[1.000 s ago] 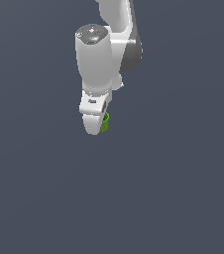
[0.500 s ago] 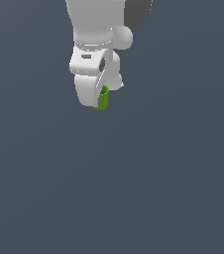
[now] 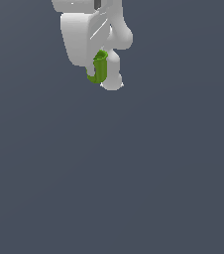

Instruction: Pick up the object and move it to a goal position.

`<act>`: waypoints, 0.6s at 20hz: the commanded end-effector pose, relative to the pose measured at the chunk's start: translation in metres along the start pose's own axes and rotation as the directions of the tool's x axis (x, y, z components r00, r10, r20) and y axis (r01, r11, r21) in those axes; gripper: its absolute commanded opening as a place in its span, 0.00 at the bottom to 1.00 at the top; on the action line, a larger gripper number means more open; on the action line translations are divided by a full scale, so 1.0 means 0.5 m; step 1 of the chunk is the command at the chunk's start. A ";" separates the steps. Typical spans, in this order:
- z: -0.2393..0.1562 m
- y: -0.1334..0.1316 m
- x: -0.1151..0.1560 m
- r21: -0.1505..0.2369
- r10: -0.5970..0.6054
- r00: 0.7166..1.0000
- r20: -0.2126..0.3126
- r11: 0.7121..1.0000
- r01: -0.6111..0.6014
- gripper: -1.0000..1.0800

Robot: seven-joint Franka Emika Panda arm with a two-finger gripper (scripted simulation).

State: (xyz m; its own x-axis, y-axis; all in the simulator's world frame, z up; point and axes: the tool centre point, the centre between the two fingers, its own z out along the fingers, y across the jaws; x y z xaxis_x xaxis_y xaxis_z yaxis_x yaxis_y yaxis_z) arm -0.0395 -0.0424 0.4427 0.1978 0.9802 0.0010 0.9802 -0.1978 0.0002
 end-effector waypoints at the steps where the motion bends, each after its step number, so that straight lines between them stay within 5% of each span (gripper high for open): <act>1: -0.040 -0.001 -0.001 0.000 0.001 1.000 0.000 1.000 -0.001 0.00; 12: -0.126 0.001 -0.002 0.000 0.002 1.000 0.001 1.000 -0.002 0.00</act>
State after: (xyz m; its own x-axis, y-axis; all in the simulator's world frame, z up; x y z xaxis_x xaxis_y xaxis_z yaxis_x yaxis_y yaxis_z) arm -0.0395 -0.0437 0.5018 0.1998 0.9798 0.0001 0.9798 -0.1998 -0.0006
